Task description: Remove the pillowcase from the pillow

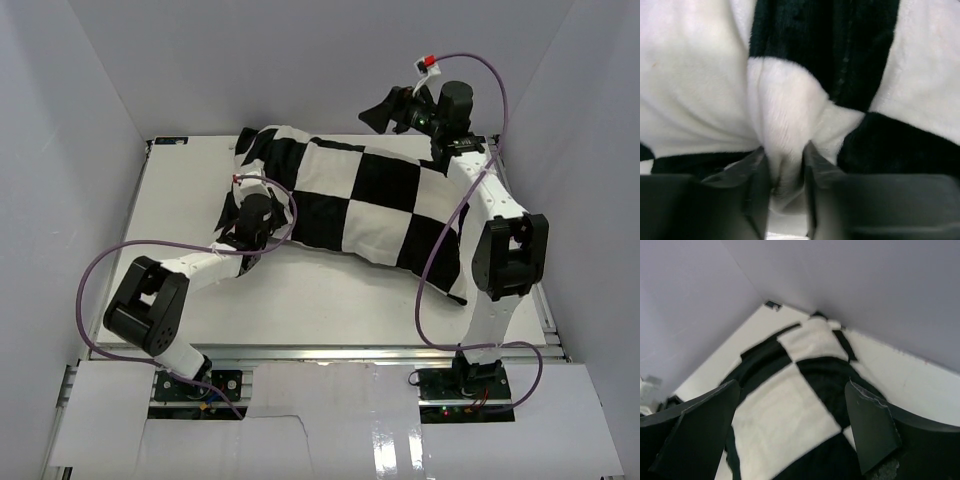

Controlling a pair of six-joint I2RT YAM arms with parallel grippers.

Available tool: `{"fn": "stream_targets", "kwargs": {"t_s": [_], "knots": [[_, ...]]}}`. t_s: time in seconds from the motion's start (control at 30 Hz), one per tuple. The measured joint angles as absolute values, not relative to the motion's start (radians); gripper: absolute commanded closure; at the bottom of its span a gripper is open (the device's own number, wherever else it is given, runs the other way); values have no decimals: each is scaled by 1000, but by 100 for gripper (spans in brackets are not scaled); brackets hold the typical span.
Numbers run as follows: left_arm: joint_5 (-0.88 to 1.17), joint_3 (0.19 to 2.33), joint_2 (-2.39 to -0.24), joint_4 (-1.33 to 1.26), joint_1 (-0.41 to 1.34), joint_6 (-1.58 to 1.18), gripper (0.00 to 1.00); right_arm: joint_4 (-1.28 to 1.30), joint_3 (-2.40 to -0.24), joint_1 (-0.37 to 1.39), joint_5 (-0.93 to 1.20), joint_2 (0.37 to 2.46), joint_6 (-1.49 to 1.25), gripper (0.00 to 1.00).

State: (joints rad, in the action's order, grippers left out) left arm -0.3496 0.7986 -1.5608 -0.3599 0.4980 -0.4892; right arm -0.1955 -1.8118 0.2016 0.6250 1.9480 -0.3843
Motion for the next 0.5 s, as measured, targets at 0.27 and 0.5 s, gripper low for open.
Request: {"fn": "stream_targets", "kwargs": {"t_s": [0.27, 0.5], "knots": [[-318, 663, -1449, -423, 616, -541, 97, -187, -1264, 300, 564, 1602, -354, 7], [-152, 551, -1185, -410, 789, -622, 78, -86, -1086, 576, 386, 1249, -273, 8]]}}
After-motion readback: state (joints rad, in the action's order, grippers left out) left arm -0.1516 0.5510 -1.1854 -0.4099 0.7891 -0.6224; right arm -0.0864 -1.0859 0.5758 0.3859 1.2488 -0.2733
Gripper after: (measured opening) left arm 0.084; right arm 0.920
